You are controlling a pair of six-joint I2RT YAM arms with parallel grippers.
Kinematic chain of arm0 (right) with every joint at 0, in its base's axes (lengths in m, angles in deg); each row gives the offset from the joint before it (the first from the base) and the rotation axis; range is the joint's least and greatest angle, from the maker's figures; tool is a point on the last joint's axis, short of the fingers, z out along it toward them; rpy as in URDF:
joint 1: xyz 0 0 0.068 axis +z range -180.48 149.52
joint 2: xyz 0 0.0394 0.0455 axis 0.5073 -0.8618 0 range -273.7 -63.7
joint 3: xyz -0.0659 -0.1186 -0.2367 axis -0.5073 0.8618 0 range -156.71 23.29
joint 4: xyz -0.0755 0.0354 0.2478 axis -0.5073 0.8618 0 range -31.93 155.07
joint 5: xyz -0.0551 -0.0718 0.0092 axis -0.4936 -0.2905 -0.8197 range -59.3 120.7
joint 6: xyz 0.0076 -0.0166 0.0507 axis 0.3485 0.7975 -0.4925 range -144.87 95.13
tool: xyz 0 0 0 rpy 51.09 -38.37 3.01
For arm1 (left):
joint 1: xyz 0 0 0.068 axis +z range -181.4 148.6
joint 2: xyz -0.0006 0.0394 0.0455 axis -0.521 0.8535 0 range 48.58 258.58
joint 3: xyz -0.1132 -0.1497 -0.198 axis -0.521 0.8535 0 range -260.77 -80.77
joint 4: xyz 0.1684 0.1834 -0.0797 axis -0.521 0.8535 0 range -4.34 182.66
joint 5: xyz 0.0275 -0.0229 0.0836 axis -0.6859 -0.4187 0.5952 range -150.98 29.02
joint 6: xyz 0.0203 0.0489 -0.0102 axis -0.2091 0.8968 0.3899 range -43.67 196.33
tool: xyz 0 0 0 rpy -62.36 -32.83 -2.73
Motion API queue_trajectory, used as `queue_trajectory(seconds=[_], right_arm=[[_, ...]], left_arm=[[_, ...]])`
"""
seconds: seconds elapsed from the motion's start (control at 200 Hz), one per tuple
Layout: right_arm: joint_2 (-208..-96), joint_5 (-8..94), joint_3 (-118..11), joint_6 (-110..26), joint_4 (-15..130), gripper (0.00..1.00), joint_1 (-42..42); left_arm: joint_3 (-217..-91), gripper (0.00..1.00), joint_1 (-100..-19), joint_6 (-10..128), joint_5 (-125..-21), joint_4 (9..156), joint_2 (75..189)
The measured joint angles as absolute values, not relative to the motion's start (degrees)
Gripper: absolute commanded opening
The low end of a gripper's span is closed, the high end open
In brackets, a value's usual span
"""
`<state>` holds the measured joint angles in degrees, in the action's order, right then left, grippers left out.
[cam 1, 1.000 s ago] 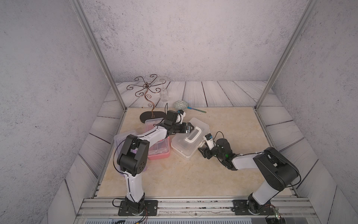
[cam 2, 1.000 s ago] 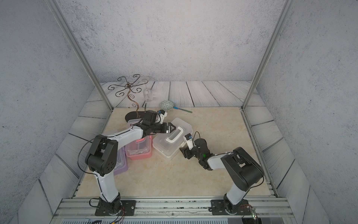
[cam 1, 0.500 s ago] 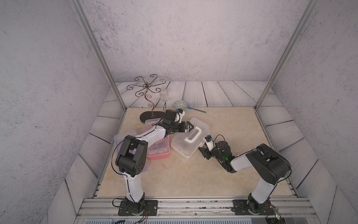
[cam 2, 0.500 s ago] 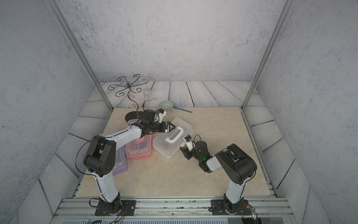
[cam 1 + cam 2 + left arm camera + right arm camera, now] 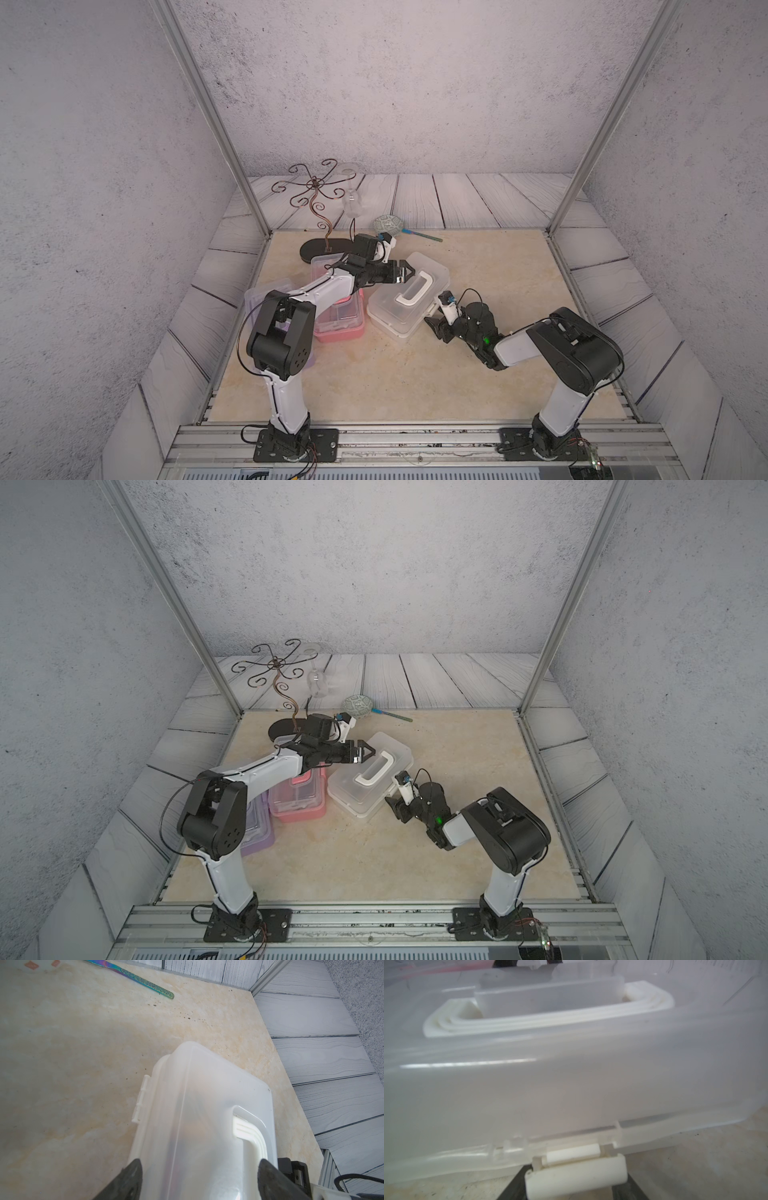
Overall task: Close toolboxes
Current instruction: Fasten the toolbox latch on the toolbox.
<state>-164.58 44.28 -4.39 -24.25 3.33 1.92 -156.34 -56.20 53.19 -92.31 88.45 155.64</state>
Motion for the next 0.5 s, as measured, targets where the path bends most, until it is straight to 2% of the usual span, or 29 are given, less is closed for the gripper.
queue_trajectory(seconds=[0.255, 0.495], right_arm=[[-166.0, 44.32, -4.26, -25.17, 0.75, 0.42, 1.9], [-165.11, 44.43, -4.61, -25.08, 3.13, 0.37, 1.81]], left_arm=[[-156.34, 0.87, -56.15, 53.19, -92.31, 88.71, 155.36], [-156.34, 0.86, -55.96, 53.39, -92.29, 88.73, 155.34]])
